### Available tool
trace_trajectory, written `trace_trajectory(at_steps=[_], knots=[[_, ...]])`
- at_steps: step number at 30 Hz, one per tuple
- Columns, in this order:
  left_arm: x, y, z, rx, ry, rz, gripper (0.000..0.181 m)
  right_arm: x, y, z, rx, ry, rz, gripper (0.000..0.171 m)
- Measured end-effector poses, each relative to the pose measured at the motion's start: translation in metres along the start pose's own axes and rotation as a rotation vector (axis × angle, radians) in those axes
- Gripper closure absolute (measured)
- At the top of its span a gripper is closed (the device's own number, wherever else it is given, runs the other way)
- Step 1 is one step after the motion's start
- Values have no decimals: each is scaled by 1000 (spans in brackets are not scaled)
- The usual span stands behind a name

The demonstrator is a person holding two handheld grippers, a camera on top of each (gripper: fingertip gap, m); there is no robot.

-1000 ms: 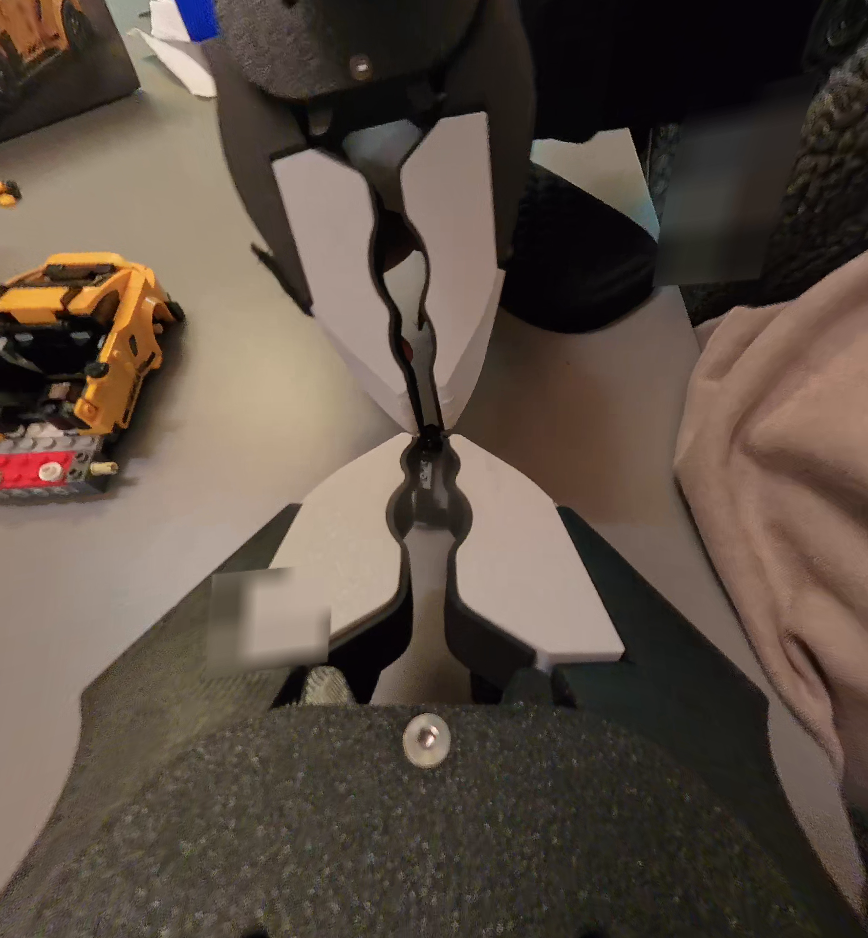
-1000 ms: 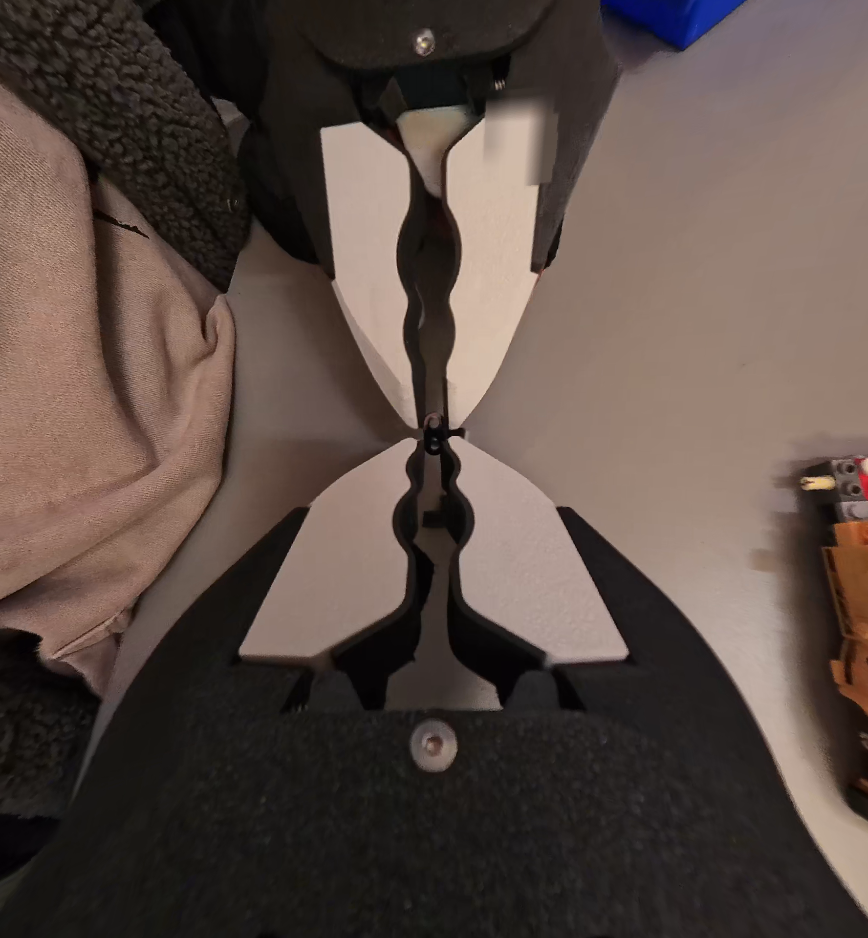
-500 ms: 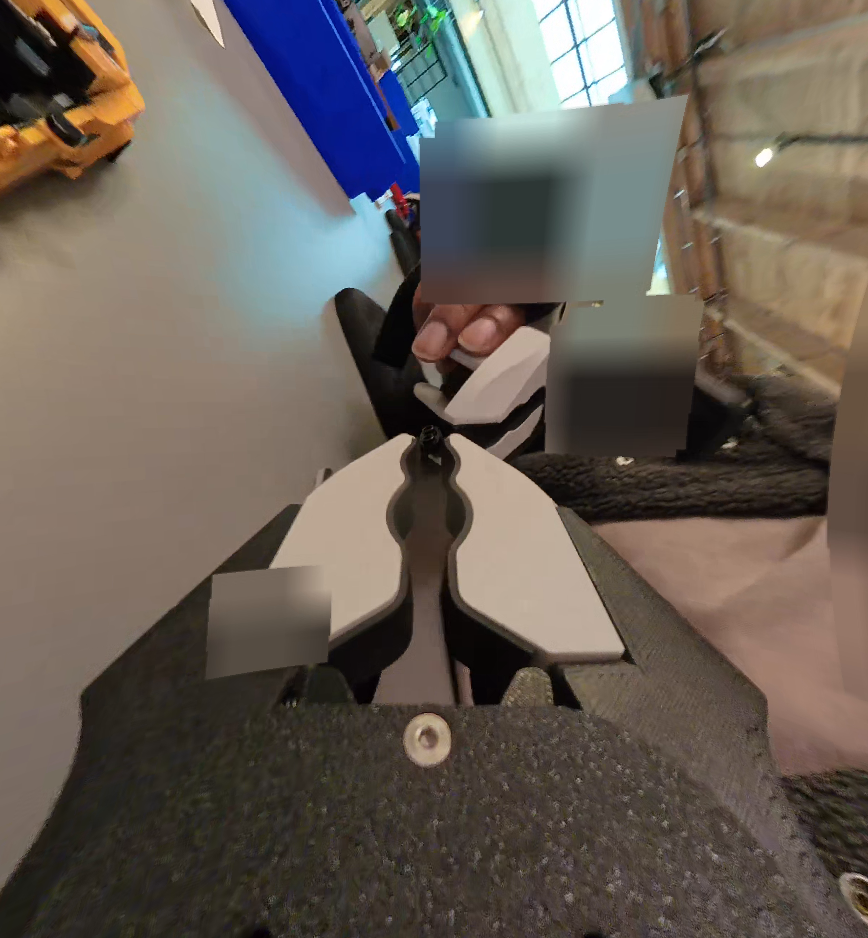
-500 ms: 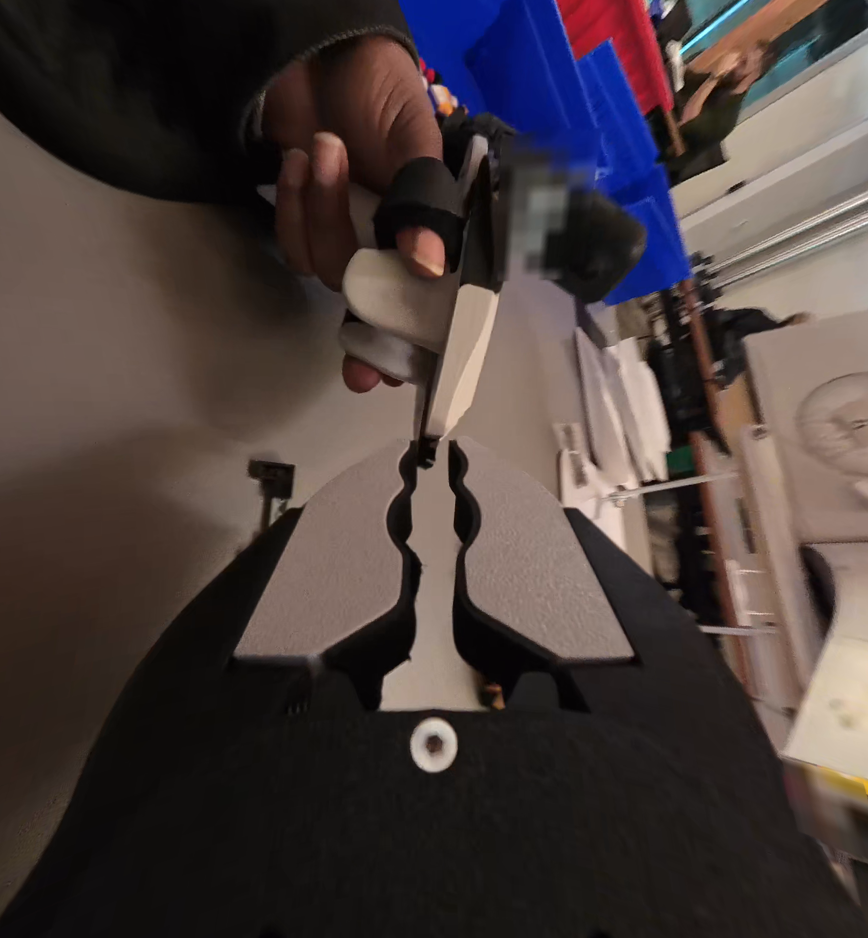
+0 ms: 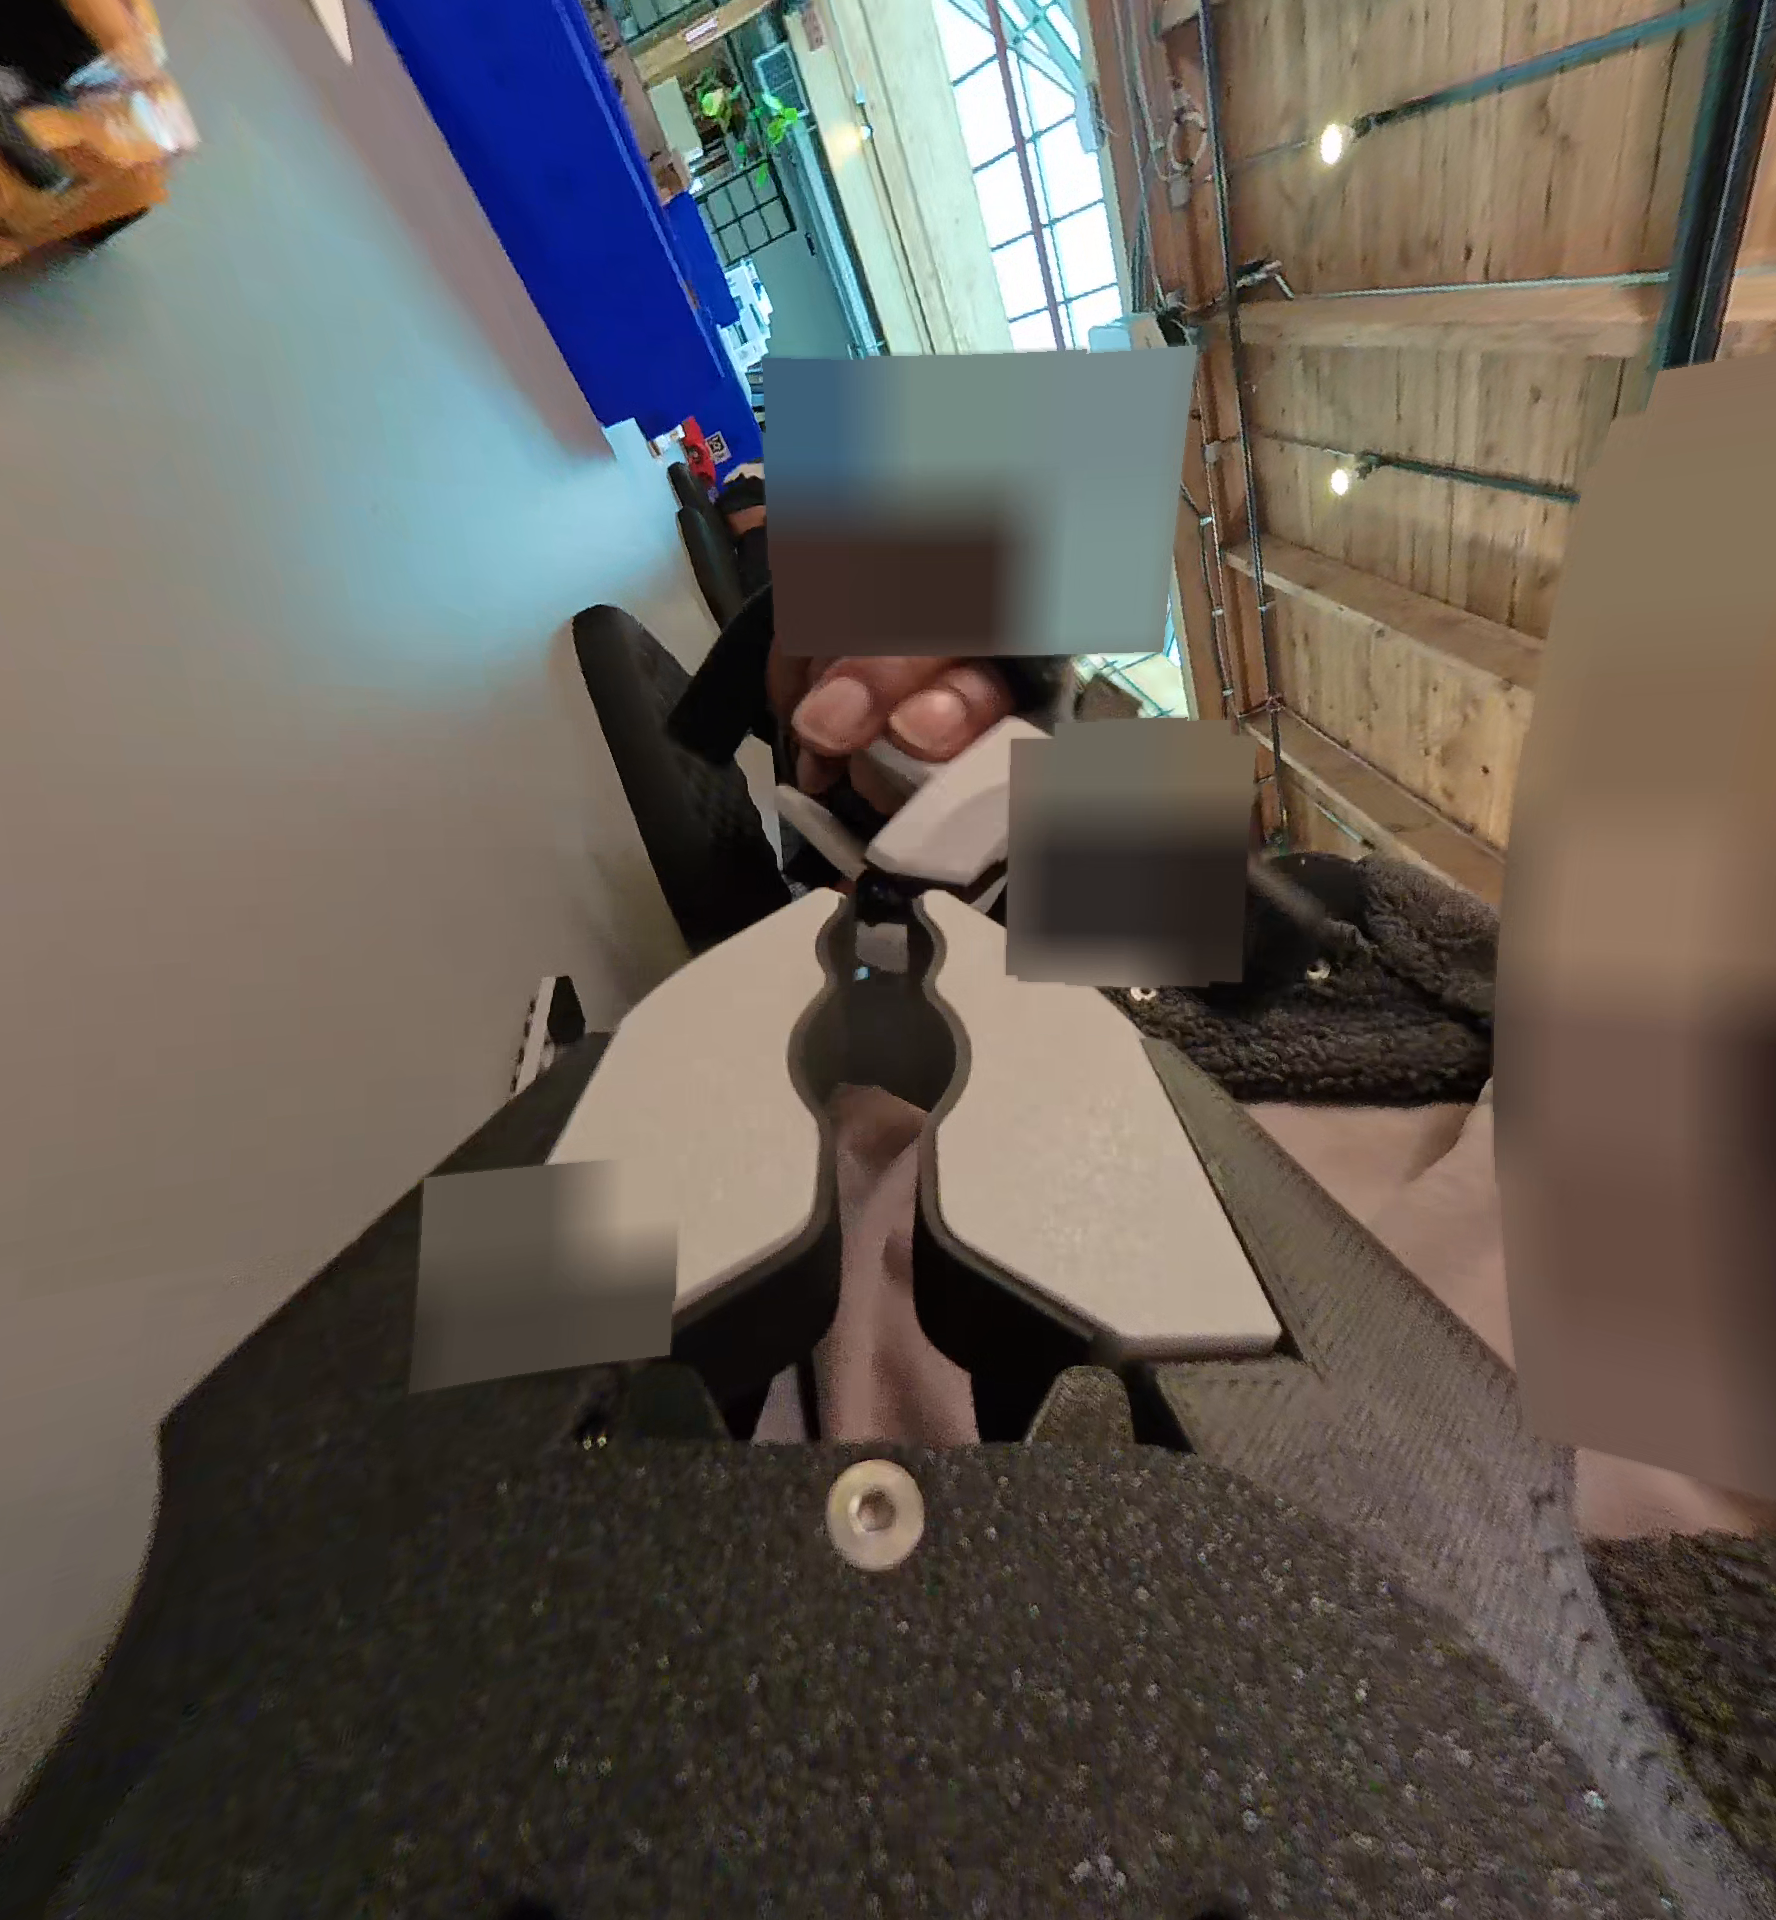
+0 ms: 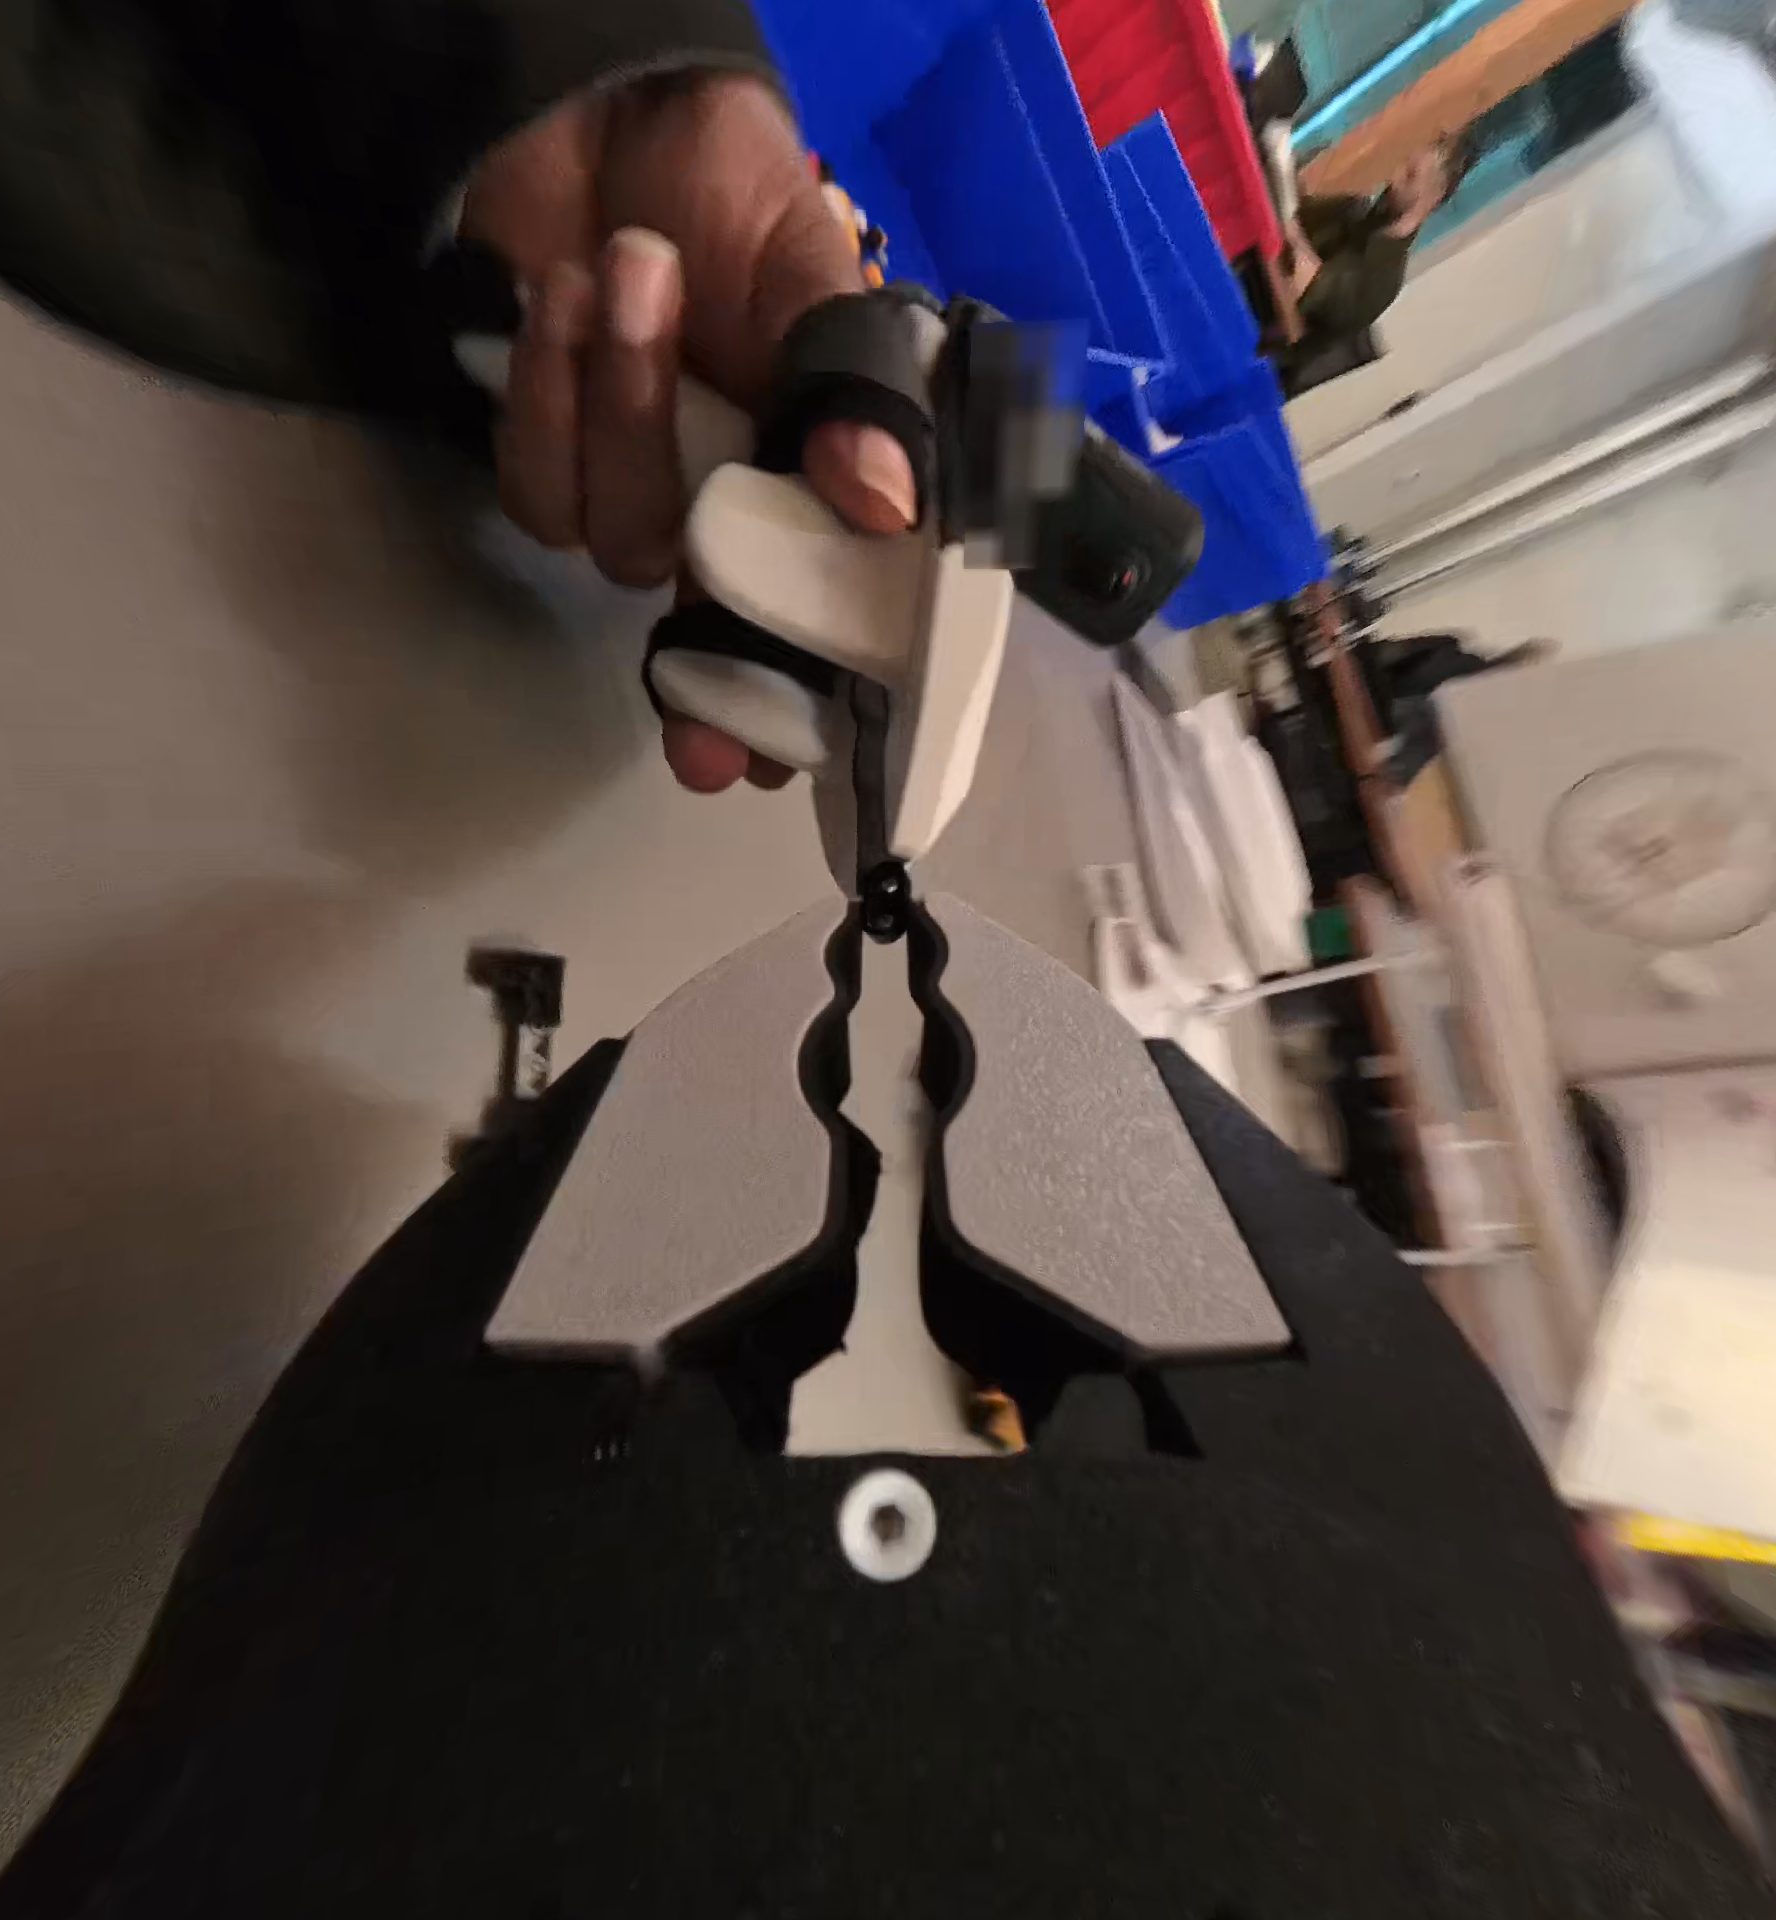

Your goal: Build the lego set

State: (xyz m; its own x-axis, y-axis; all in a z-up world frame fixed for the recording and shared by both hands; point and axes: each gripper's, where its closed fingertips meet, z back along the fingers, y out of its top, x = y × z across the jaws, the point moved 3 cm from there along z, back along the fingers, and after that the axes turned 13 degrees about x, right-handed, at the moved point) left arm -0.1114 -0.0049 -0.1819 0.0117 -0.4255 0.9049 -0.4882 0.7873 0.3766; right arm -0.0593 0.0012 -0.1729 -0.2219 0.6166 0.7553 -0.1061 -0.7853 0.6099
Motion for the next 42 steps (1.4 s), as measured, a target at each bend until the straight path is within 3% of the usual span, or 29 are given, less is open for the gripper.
trace_trajectory(at_steps=[1,6,9,12,20,29,42], knots=[[2,2,0,5,1,-57,169,2,-2,2,11,17,-126,164],[10,3,0,-42,114,-614,165,3,-7,13,95,156,-636,163],[9,-9,-5,-135,172,-924,166,-3,-5,15,132,213,-757,163],[9,-20,-9,-191,165,-1041,166,-10,-4,14,134,258,-786,164],[7,-27,-10,-254,183,-1181,173,-16,-2,14,143,325,-838,164],[-2,-24,-7,-275,229,-1073,174,-17,-8,12,90,292,-723,163],[-10,-29,-7,-328,264,-1065,174,-27,-13,9,-19,318,-600,164]])
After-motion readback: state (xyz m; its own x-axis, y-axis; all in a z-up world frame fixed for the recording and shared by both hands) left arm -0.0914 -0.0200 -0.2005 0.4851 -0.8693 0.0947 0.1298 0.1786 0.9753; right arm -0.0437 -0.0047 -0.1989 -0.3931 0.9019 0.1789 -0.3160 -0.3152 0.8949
